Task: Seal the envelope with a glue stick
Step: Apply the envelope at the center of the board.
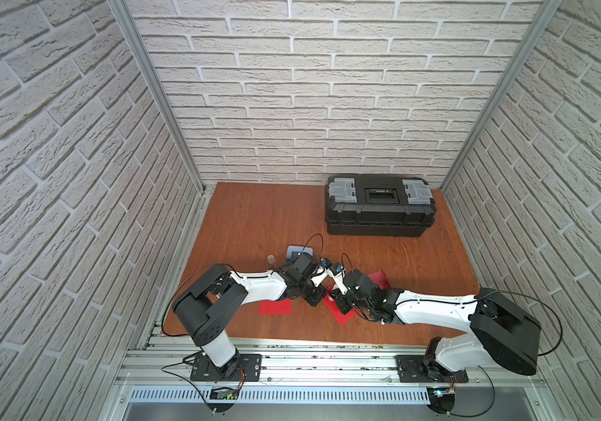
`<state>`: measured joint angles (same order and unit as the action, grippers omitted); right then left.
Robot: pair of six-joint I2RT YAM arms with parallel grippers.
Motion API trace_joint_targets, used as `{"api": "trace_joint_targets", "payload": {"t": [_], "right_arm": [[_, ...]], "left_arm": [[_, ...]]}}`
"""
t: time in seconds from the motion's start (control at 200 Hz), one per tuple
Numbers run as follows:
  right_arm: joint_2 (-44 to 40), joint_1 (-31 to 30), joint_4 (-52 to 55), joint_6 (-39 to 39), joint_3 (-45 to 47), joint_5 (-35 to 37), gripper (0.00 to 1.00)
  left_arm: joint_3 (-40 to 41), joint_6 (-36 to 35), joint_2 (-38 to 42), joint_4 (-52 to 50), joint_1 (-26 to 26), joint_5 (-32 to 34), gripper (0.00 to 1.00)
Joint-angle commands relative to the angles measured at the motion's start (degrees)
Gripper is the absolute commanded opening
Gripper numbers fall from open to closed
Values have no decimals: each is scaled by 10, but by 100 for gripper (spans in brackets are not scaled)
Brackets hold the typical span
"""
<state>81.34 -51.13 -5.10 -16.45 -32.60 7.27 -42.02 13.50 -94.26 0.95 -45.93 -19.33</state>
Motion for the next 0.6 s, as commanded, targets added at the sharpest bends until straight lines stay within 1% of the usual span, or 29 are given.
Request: {"api": "trace_joint_targets", "payload": {"t": [0.0,0.055,0.165,0.225,0.41,0.52,0.595], "right_arm": [[1,-3,140,-34,15,60,3],[-17,-2,142,-42,17,71,3],[-76,3,108,-43,34,53,3],[-110,8,109,-48,36,50,3],[-213,46,113,-62,51,28,3],[-256,74,119,-62,56,19,3],[-271,92,122,-61,56,9,3]], "left_arm": [[11,-11,21,-14,5,11,0],[14,-13,25,-19,4,17,0],[19,-15,34,-32,4,23,0],[24,-15,41,-37,3,28,0],[35,-16,61,-52,2,43,0],[31,-16,63,-56,2,44,0],[26,-15,63,-56,1,43,13]]}}
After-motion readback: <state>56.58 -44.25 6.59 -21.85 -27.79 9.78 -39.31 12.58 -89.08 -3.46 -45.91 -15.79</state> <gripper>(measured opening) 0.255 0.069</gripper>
